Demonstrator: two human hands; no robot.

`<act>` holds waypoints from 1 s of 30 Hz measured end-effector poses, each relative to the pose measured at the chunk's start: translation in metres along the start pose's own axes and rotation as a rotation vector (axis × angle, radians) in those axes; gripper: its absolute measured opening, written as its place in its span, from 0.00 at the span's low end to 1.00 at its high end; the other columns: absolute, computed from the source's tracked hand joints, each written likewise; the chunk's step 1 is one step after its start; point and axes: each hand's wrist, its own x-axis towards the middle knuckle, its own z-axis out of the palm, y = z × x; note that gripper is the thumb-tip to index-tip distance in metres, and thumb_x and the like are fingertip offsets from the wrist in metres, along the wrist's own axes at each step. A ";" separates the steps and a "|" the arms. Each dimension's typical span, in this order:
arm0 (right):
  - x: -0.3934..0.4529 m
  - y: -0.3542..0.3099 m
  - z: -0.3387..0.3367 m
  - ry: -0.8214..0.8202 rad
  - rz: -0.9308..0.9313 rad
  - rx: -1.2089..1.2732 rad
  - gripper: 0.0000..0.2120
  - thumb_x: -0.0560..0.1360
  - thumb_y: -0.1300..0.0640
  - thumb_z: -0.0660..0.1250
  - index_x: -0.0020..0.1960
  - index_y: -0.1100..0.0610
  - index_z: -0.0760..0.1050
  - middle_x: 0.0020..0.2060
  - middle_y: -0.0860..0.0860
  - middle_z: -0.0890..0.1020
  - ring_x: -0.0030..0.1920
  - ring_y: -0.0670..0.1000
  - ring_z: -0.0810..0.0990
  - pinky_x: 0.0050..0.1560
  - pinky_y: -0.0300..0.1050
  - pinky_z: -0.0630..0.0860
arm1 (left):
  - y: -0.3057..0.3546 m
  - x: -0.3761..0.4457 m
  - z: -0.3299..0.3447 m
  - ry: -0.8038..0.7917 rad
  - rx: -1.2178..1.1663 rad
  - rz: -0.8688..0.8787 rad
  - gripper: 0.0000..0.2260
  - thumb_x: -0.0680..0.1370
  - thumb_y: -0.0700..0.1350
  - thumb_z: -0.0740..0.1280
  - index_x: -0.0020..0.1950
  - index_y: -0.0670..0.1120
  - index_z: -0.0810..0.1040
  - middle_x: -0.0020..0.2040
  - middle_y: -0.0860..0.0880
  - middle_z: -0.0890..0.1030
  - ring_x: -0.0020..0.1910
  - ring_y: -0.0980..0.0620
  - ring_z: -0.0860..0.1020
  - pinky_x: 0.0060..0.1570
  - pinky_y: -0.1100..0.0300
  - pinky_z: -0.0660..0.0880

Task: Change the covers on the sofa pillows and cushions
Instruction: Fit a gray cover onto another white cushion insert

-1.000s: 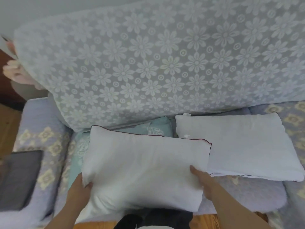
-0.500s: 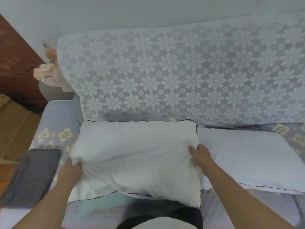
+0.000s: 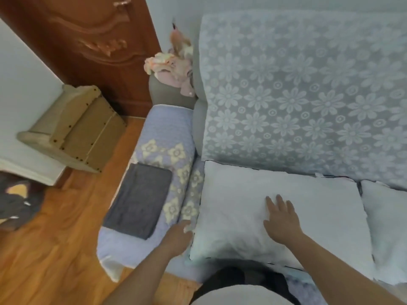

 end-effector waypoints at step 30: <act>-0.082 -0.167 -0.134 0.024 -0.280 0.836 0.22 0.79 0.50 0.67 0.72 0.41 0.67 0.66 0.39 0.74 0.64 0.40 0.74 0.51 0.36 0.73 | 0.121 -0.114 -0.193 0.447 -0.800 0.637 0.19 0.84 0.32 0.56 0.60 0.49 0.82 0.60 0.49 0.80 0.55 0.50 0.82 0.58 0.62 0.79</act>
